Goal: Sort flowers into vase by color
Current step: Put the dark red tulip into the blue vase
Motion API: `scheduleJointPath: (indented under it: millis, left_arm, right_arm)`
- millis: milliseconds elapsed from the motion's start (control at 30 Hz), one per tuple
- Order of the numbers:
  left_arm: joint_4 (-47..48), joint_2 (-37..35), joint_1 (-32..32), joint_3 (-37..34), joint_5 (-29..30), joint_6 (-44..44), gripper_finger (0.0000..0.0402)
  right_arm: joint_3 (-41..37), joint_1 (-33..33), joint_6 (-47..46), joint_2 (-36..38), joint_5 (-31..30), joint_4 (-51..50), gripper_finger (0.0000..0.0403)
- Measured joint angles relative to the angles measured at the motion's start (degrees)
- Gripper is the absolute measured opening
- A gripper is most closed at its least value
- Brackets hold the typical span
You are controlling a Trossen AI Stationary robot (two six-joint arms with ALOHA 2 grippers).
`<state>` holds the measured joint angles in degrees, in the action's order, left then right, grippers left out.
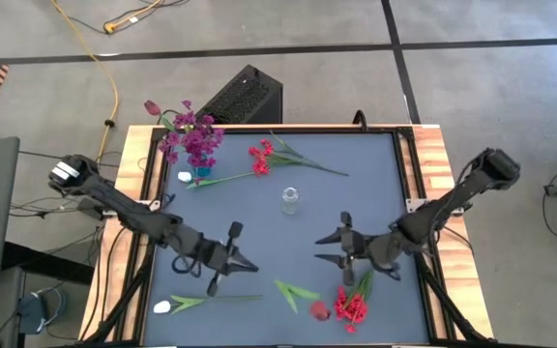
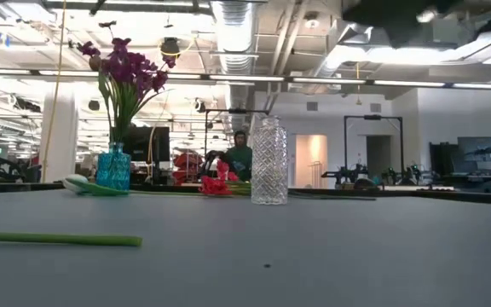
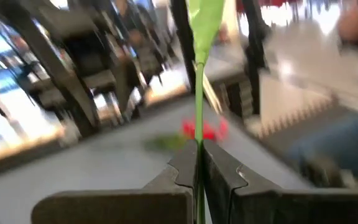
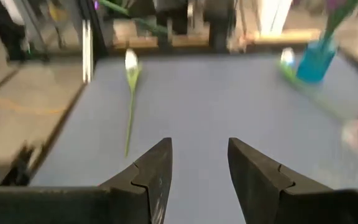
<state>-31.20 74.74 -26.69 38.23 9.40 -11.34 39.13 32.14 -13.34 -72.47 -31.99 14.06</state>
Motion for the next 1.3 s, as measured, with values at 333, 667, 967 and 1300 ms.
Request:
scheduleJointPath:
  millis: [333, 667, 967, 1300]
  left_arm:
    - [-16.94, 5.97, 3.83, 0.03, 4.1, 5.08, 0.0]
    - [-19.14, 8.81, 5.97, 0.03, 2.49, 7.5, 0.0]
    - [-20.39, 8.81, 7.91, 0.03, 2.62, 7.68, 0.0]
    - [-21.71, 8.81, 8.8, 0.03, 2.6, 7.66, 0.0]
  right_arm:
    - [0.04, -6.27, 22.74, -11.45, 13.42, 34.93, 0.0182]
    - [2.96, -8.71, 25.74, -14.14, 15.65, 37.59, 0.0182]
    - [4.73, -10.66, 25.91, -14.09, 18.38, 37.57, 0.0182]
    - [5.51, -12.2, 26.34, -14.07, 18.75, 37.47, 0.0137]
